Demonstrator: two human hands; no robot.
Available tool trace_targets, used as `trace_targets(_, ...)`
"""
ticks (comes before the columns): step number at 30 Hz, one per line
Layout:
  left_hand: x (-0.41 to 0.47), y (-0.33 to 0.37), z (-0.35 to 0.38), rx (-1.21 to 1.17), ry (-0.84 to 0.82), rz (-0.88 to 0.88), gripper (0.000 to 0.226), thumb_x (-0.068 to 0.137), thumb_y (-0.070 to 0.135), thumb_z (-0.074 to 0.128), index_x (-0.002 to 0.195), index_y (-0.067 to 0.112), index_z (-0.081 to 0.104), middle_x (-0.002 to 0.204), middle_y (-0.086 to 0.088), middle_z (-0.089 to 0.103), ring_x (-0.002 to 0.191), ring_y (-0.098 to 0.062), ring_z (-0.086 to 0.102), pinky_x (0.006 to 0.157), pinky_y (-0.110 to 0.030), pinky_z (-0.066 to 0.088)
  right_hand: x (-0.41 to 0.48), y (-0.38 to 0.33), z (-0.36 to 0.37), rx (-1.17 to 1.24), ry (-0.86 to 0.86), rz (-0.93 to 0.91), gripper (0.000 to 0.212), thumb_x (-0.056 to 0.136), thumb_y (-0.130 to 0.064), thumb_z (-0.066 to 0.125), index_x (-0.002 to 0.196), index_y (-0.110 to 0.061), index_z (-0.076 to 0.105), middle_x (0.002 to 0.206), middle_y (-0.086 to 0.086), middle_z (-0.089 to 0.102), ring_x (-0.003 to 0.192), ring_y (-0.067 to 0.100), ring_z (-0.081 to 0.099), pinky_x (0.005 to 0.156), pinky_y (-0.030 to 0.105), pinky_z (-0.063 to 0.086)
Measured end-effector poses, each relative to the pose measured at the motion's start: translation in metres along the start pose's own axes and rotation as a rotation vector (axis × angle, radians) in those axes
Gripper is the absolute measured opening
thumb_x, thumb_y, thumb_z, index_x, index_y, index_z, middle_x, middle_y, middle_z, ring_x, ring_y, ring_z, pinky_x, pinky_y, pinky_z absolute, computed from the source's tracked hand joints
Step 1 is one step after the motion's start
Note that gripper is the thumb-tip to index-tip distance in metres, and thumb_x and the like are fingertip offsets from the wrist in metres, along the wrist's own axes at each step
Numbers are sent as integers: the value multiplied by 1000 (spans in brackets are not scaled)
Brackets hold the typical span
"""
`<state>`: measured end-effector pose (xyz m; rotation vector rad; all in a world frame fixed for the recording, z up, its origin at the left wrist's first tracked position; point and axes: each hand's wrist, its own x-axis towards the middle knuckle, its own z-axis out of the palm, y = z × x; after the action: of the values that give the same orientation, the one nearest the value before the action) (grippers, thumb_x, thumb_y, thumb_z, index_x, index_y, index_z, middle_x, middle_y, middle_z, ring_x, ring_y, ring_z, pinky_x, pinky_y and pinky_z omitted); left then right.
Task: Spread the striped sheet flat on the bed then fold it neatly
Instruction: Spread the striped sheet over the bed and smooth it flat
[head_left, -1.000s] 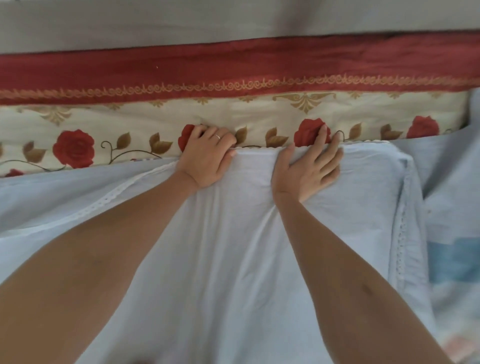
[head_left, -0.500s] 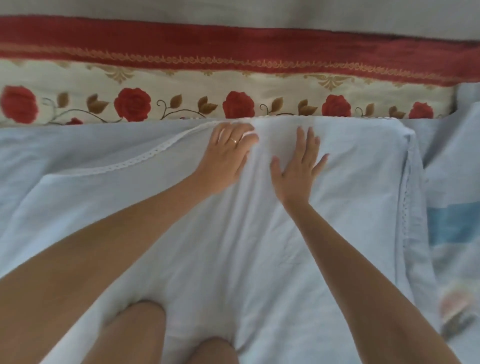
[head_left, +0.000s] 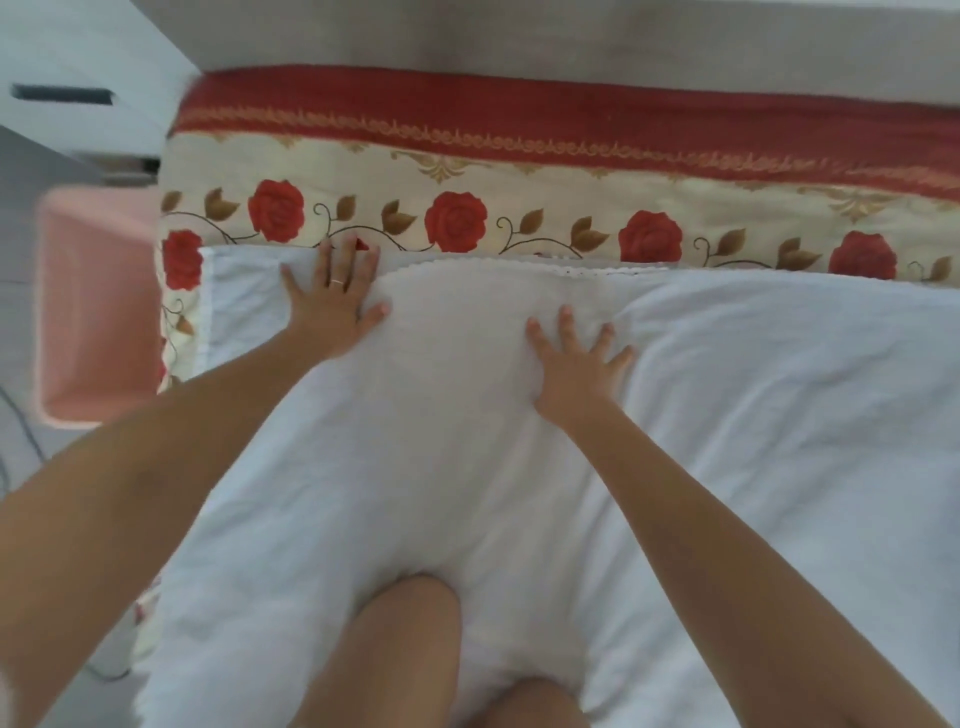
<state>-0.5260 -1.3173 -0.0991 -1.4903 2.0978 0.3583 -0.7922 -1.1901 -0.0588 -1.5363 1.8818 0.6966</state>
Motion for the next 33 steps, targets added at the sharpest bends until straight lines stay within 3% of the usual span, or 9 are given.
trace_targets(4, -17, 16, 0, -186, 362, 36, 49, 93, 30, 50, 137, 12, 43, 147, -24, 31, 131, -44, 32, 103, -57, 27, -1, -4, -5, -65, -2, -18, 85, 94, -39, 49, 149, -35, -15, 157, 6, -23, 144, 41, -8, 112, 61, -4)
trace_targets(9, -10, 30, -4, -455, 405, -95, 23, 94, 22, 52, 111, 8, 56, 109, -12, 60, 101, -33, 51, 88, -43, 34, 0, -4, -14, -22, -78, -32, 86, 94, -39, 51, 150, -32, -13, 156, 7, -24, 144, 41, -9, 116, 55, 2)
trace_targets(13, 7, 23, -10, -367, 388, -58, 16, 97, 21, 47, 101, 12, 59, 99, -7, 63, 99, -30, 50, 86, -39, 27, 3, -6, -16, 41, -7, -73, 83, 94, -48, 46, 150, -31, -12, 157, 1, -24, 144, 37, -14, 113, 61, 2)
trace_targets(18, 17, 27, -10, -401, 357, -144, 19, 96, 11, 37, 105, 11, 53, 109, -10, 55, 107, -29, 48, 90, -42, 29, 51, 43, -41, 93, 73, -42, 84, 91, -64, 36, 148, -34, -19, 154, -18, -25, 145, 31, -18, 107, 70, 1)
trace_targets(20, 17, 32, -8, -401, 360, -163, 19, 96, 11, 36, 106, 9, 52, 112, -11, 54, 107, -30, 48, 89, -43, 31, 61, 56, -52, 245, 142, -48, 76, 97, -49, 40, 152, -29, -9, 158, -12, -16, 147, 25, -10, 110, 65, 0)
trace_targets(22, 11, 37, -7, -397, 369, -215, 20, 96, 12, 37, 109, 9, 51, 111, -13, 57, 106, -32, 49, 91, -43, 31, 55, 57, -53, 417, 424, -47, 63, 98, -21, 46, 153, -17, 15, 160, 2, 9, 147, 26, 9, 117, 54, 10)
trace_targets(25, 5, 47, -7, -455, 449, -229, 22, 95, 22, 44, 111, 9, 50, 103, -10, 61, 102, -32, 51, 91, -42, 30, 32, 56, -37, 368, 710, -90, 47, 90, -3, 54, 135, -12, 45, 142, 7, 43, 131, 28, 38, 110, 42, 31)
trace_targets(29, 9, 65, -23, -590, 399, 9, 39, 87, 42, 61, 114, 14, 53, 108, -1, 61, 106, -25, 53, 93, -37, 25, 20, 49, -12, 268, 624, -207, 51, 87, 5, 51, 134, -13, 47, 138, 6, 46, 116, 27, 49, 92, 39, 41)
trace_targets(33, 20, 100, -36, -629, 366, 92, 32, 86, 40, 63, 108, 18, 56, 103, 3, 62, 103, -20, 53, 92, -33, 21, 22, 42, -9, 384, 579, -166, 56, 87, 0, 52, 140, -13, 41, 144, 5, 40, 124, 25, 44, 97, 38, 41)
